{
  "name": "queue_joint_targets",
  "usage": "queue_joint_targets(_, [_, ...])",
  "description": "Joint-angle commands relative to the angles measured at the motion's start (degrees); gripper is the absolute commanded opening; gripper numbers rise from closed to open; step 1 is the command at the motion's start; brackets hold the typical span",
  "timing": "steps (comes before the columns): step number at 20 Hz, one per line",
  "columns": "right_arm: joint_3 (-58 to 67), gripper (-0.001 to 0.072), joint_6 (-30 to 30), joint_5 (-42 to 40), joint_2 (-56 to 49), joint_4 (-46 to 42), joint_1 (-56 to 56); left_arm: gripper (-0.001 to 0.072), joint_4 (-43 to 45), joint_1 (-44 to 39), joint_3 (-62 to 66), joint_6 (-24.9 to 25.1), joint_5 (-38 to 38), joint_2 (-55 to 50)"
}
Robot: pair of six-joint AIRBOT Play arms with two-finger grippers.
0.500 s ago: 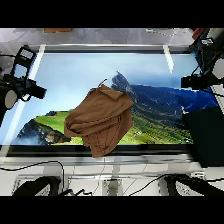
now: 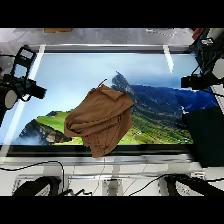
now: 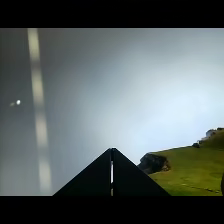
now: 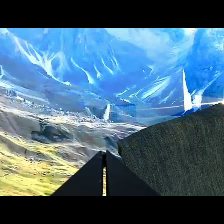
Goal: Fold the clothes and pants, and hang the long-sleeved shirts on hangers.
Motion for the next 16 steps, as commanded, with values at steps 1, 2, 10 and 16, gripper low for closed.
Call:
queue_joint_targets(1, [0.0, 0.0037, 0.0, 0.0, 0.0, 0.0, 0.0, 0.0012, 0.0, 0.0, 0.0, 0.0, 0.0, 0.0])
queue_joint_targets(2, [0.0, 0.0037, 0.0, 0.0, 0.0, 0.0, 0.0, 0.0012, 0.0, 0.0, 0.0, 0.0, 0.0, 0.0])
queue_joint_targets(10, [0.0, 0.0037, 0.7, -4.3, 0.0, 4.2, 0.0, 0.0013, -6.6, 0.0, 0.0, 0.0, 0.0, 0.0])
queue_joint_targets(16, [-4.9, 0.0036, -18.9, 2.6, 0.0, 33.1, 4.2, 0.0013, -16.9, 0.0, 0.0, 0.0, -1.3, 1.2])
